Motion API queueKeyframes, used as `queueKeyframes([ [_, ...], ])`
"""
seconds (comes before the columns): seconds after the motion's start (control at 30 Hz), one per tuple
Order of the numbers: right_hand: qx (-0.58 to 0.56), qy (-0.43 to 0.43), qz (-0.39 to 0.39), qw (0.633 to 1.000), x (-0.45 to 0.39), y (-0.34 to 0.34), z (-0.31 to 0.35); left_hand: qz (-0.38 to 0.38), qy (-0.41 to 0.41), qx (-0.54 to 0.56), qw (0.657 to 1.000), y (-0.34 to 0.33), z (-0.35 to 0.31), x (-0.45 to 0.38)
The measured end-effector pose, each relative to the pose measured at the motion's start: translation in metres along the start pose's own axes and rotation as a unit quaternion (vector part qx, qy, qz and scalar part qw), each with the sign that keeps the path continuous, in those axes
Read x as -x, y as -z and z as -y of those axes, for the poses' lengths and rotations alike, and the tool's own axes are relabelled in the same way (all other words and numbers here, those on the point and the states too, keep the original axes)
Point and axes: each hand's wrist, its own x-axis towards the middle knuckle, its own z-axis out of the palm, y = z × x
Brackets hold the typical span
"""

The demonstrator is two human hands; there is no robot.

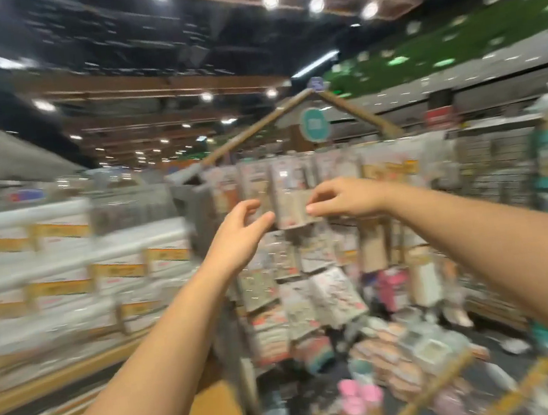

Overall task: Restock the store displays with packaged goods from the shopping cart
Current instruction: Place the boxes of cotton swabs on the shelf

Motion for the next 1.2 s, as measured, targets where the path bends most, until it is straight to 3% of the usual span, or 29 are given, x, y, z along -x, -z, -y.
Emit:
queueKeyframes([
  [0.17, -0.012, -0.156, 0.041, 0.987, 0.141, 0.010, -0.152, 0.161, 0.032, 0.089, 0.982, -0.191, -0.036, 0.047],
  [0.37, -0.033, -0.291, 0.103, 0.951, 0.260, -0.017, -0.268, 0.321, 0.054, 0.081, 0.942, -0.345, -0.040, 0.089],
  [0.6, -0.069, -0.380, 0.160, 0.908, 0.339, -0.098, -0.367, 0.524, 0.083, 0.069, 0.845, -0.483, 0.012, 0.132],
  [0.73, -0.093, -0.463, 0.196, 0.859, 0.375, -0.164, -0.426, 0.622, 0.136, 0.031, 0.770, -0.561, 0.075, 0.151],
  [0.93, -0.191, -0.553, 0.270, 0.765, 0.418, -0.265, -0.480, 0.662, 0.241, -0.009, 0.710, -0.627, 0.165, 0.180],
  [1.07, -0.241, -0.587, 0.306, 0.710, 0.442, -0.332, -0.500, 0.660, 0.364, -0.011, 0.657, -0.662, 0.216, 0.212],
  [1.2, -0.231, -0.608, 0.352, 0.673, 0.469, -0.390, -0.523, 0.651, 0.463, -0.031, 0.601, -0.685, 0.265, 0.255],
])
